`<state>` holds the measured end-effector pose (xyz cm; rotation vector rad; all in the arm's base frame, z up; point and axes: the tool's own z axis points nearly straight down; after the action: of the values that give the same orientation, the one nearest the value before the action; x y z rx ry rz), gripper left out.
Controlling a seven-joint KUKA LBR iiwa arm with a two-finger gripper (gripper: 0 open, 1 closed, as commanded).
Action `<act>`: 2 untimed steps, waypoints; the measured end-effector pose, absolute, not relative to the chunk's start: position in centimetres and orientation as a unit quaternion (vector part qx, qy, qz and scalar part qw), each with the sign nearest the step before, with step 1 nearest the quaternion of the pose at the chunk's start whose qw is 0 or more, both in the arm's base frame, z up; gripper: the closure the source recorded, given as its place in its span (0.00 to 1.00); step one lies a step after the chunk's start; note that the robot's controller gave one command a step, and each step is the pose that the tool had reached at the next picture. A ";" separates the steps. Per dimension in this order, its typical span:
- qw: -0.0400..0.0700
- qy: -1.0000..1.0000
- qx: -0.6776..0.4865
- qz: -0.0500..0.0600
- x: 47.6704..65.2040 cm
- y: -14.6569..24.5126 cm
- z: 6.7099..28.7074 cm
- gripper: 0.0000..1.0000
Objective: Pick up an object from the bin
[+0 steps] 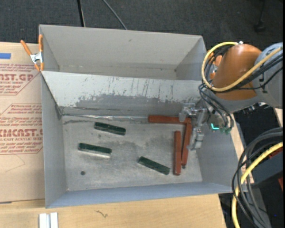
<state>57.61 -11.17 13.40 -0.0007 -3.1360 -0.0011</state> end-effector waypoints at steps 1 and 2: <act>0.001 -0.973 0.230 -0.001 58.2 -12.3 6.8 0.00; -0.002 -0.939 0.344 0.000 58.3 -10.5 10.1 0.00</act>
Offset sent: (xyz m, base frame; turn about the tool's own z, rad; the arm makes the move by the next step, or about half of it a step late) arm 0.0063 -0.0121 -0.0640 -0.4641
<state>58.27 -10.53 10.05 1.0805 -2.9540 0.0004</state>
